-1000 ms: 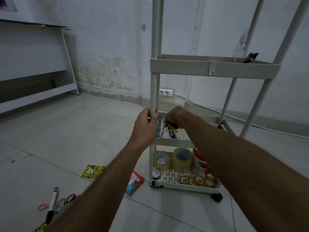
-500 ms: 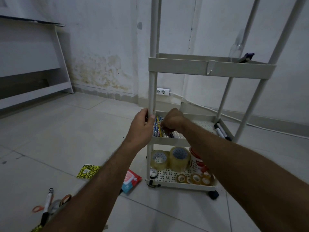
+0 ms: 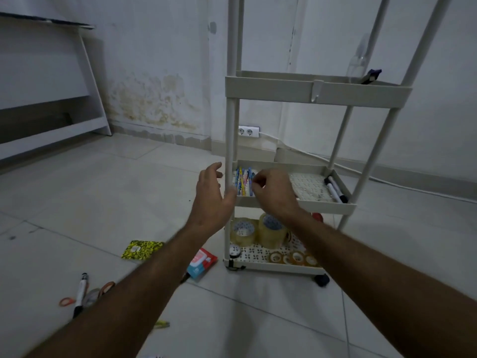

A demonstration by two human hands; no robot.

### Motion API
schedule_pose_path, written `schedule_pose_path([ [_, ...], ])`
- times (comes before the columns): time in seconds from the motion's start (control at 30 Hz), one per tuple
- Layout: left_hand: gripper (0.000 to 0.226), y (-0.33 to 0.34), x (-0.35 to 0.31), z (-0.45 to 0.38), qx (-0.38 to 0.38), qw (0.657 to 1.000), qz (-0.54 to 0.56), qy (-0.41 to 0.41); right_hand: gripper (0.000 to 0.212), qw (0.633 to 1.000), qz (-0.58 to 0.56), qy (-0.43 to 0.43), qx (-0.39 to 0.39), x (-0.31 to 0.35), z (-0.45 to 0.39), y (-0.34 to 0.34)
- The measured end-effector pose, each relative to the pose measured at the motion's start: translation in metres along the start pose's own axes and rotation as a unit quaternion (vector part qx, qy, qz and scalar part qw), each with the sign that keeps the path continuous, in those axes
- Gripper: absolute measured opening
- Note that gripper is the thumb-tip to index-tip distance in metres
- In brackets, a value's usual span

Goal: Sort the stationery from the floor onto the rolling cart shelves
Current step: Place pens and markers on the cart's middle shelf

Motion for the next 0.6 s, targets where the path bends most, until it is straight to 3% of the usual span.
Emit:
schedule_pose_path([
  [0.17,0.045,-0.014,0.024,0.030,0.047,0.996,-0.072,0.030,0.006,0.996,-0.028,-0.081,0.011,0.020,0.064,-0.008],
  [0.33,0.022,-0.032,0.063,0.052,0.119,0.982,-0.142,0.024,0.008,0.983,-0.036,-0.151,0.101,0.035,0.124,0.035],
  [0.6,0.011,-0.061,0.153,0.082,0.195,0.956,-0.204,-0.081,0.017,0.955,-0.074,-0.128,0.257,0.040,0.202,0.141],
])
Point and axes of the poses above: each hand's wrist, its own z-axis away from the middle knuckle, its own y-axis out of the palm, x = y × z, the point moved 10 cm from there along -z, towards the middle knuckle, and after that the axes turned 10 degrees about -x, right-handed, at the moved point
